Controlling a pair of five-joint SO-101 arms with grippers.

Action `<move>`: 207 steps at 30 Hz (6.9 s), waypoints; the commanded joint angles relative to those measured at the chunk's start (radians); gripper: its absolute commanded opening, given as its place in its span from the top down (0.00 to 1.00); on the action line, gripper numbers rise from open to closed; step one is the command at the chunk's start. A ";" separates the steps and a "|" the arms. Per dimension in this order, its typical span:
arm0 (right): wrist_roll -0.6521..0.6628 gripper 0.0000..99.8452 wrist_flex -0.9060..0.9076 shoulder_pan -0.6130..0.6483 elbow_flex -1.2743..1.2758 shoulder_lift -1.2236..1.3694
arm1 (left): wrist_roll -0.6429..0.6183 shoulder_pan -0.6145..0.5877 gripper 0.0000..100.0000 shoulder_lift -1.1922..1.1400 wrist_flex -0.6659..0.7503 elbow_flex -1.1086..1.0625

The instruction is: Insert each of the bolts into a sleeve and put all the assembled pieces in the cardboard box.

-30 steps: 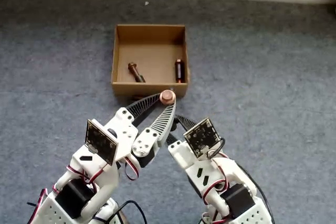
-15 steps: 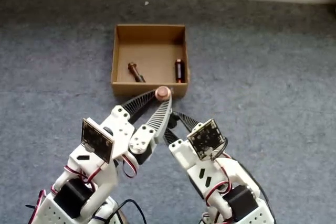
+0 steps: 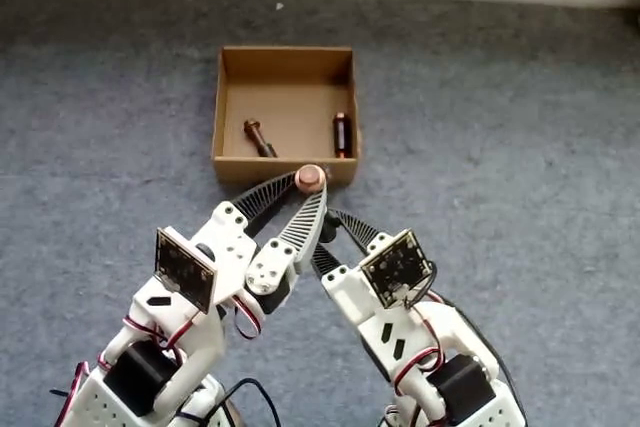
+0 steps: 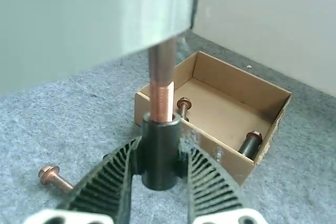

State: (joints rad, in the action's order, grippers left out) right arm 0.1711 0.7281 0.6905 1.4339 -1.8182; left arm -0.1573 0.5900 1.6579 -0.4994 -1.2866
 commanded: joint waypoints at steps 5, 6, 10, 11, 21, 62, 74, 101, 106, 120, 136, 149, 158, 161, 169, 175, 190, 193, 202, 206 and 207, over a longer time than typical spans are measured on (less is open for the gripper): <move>0.011 0.99 0.012 0.005 -0.140 -0.018 | -0.009 0.004 1.00 -0.002 0.018 -0.010; 0.011 0.99 0.028 0.005 -0.154 -0.018 | -0.011 0.001 1.00 -0.002 0.018 -0.010; 0.012 0.99 0.073 0.005 -0.228 -0.018 | -0.011 -0.001 1.00 -0.002 0.018 -0.012; 0.012 0.99 0.076 0.005 -0.237 -0.018 | -0.011 -0.001 1.00 -0.002 0.018 -0.018; 0.012 0.99 0.084 0.007 -0.277 -0.018 | -0.011 -0.001 1.00 -0.002 0.020 -0.047; 0.014 0.99 0.145 0.058 -0.394 -0.018 | -0.008 -0.001 0.77 -0.002 -0.387 0.101; 0.011 0.99 0.127 -0.111 -0.171 -0.018 | 0.077 -0.001 0.78 -0.001 -0.405 0.125; 0.008 0.99 -0.142 -0.277 0.116 -0.012 | 0.245 -0.542 0.99 0.001 -0.571 0.160; 0.011 0.99 -0.142 -0.275 0.116 -0.010 | 0.247 -0.651 0.99 0.001 -0.551 0.012; 0.011 0.99 -0.142 -0.271 0.082 -0.007 | 0.249 -0.768 0.99 0.001 -0.269 -0.335; 0.008 0.99 -0.145 -0.271 -0.542 0.799 | 0.249 -0.769 0.99 -0.001 -0.255 -0.346; 0.005 0.99 -0.421 -0.269 -0.886 1.422 | 0.250 -0.771 0.99 -0.001 -0.255 -0.346; 0.005 0.99 -0.616 -0.202 -0.888 1.613 | 0.250 -0.771 0.99 -0.001 -0.250 -0.358; 0.005 0.99 -0.668 -0.202 -0.891 1.689 | 0.250 -0.771 0.99 -0.001 -0.250 -0.358; 0.006 0.99 -0.693 -0.205 -0.894 1.807 | 0.250 -0.773 0.99 -0.001 -0.250 -0.358; 0.006 0.87 -0.684 -0.205 -0.889 1.805 | 0.250 -0.773 0.99 -0.001 -0.250 -0.358; 0.009 0.87 -0.142 -0.182 -0.932 1.406 | 0.250 -0.839 0.99 0.001 -0.241 -0.349; 0.012 0.87 -0.074 -0.148 -0.928 1.377 | 0.250 -0.891 0.99 0.001 -0.207 -0.348; 0.089 0.87 0.160 0.005 -0.934 1.377 | 0.249 -0.928 0.99 0.001 -0.193 -0.346; 0.118 0.87 0.205 0.065 -0.929 1.379 | 0.249 -0.928 0.99 0.001 -0.193 -0.346; 0.118 0.87 0.211 0.070 -0.928 1.379 | 0.249 -0.928 0.99 0.001 -0.193 -0.346</move>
State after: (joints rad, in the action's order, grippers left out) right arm 0.2739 0.9137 0.7319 0.5639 -0.3943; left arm 0.0775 -0.3261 1.6487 -0.7158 -1.6502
